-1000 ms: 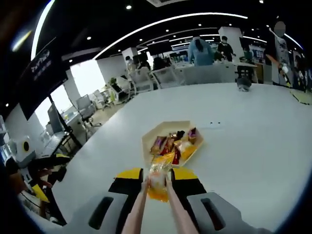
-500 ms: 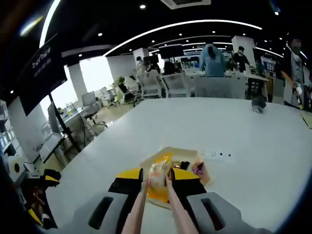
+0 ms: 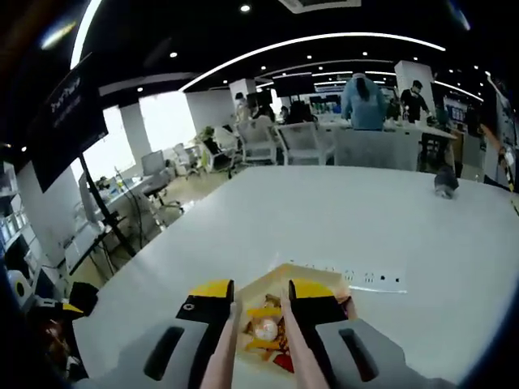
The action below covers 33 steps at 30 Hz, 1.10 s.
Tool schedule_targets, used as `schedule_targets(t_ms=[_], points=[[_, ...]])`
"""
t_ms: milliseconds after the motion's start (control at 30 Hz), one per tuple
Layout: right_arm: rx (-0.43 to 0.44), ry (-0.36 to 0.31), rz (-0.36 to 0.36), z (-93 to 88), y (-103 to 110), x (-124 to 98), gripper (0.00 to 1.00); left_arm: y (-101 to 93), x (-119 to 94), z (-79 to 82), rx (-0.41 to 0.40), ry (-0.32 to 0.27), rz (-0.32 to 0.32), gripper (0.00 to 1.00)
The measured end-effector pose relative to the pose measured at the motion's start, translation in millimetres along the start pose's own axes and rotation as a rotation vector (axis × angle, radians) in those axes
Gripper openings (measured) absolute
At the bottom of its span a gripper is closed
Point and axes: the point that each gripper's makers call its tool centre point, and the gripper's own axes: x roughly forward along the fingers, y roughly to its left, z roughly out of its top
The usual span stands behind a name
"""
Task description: Place the target food into the container with the food tongs after gripping and lifting it, then release it inside without dropping or visibly crushing the food.
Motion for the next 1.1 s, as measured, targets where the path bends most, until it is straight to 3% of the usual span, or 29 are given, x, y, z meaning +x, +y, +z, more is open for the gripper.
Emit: schedule_targets(t_ms=[333, 700, 1100], points=[[-0.003, 0.01, 0.017, -14.6, 11.3, -12.6, 0.27, -6.0, -0.4, -2.7, 0.011, -0.001, -0.013, 0.99], [-0.024, -0.014, 0.03, -28.2, 42.1, -41.2, 0.28, -0.5, -7.6, -4.6, 0.017, 0.0, -0.006, 0.99], [0.035, -0.015, 0.026, -63.3, 67.7, -65.2, 0.28, 7.9, -10.5, 0.4, 0.034, -0.002, -0.009, 0.99]])
